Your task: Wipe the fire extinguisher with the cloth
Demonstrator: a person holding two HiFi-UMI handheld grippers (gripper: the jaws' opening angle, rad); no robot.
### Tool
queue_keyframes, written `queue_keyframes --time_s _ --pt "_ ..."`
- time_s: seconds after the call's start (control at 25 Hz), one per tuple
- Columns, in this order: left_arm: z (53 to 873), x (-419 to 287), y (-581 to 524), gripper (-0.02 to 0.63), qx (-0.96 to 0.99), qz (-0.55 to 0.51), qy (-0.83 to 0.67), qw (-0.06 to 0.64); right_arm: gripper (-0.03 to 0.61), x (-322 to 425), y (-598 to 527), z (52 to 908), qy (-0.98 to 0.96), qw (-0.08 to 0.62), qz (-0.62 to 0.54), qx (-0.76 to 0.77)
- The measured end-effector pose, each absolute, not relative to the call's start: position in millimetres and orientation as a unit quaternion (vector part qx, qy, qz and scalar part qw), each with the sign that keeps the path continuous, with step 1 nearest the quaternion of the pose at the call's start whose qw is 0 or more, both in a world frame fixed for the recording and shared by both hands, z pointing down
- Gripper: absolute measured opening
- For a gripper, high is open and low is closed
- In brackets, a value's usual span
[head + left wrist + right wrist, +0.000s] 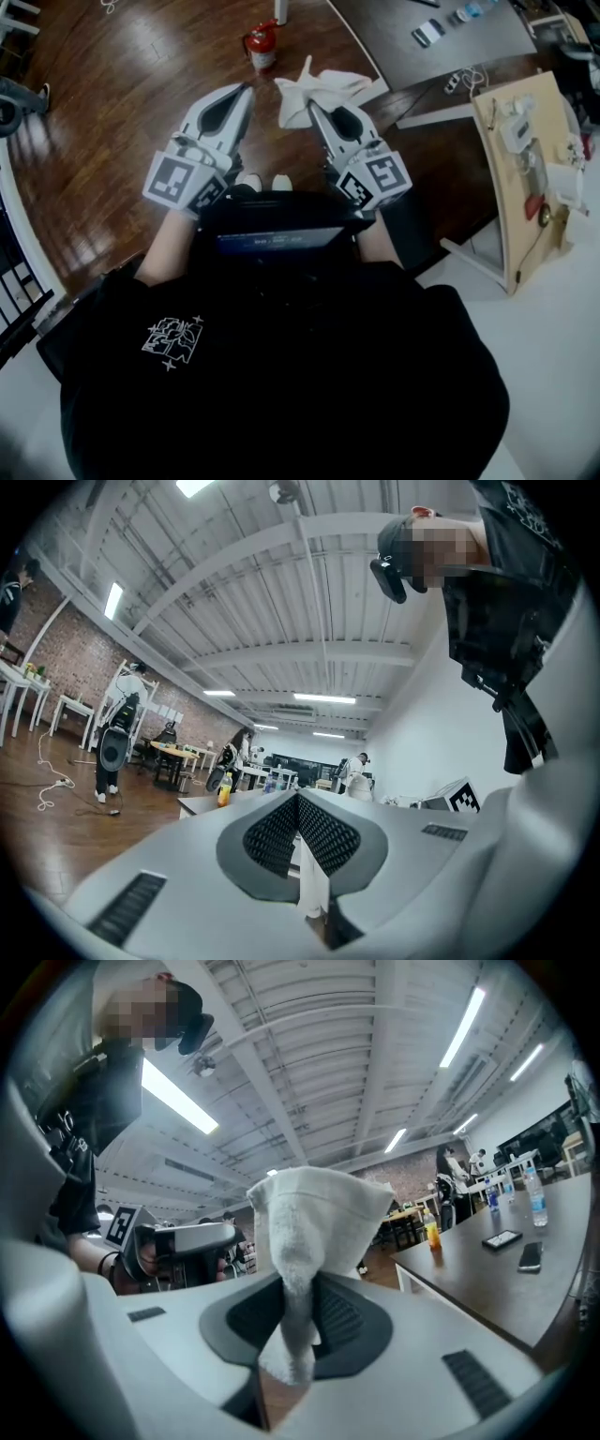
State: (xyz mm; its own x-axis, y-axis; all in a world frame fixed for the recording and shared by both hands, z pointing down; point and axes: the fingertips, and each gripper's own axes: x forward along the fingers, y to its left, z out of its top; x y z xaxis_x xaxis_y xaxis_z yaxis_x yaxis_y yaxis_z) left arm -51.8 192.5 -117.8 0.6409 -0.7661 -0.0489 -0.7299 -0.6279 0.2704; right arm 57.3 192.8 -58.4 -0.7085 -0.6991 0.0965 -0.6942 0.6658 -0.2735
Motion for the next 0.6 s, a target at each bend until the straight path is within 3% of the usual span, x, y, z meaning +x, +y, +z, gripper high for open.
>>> queue_keyframes --time_s 0.6 --pt "-129 -56 201 -0.002 0.906 -0.086 -0.399 0.111 0.095 55 192 -97 0.9 0.051 -0.148 -0.407"
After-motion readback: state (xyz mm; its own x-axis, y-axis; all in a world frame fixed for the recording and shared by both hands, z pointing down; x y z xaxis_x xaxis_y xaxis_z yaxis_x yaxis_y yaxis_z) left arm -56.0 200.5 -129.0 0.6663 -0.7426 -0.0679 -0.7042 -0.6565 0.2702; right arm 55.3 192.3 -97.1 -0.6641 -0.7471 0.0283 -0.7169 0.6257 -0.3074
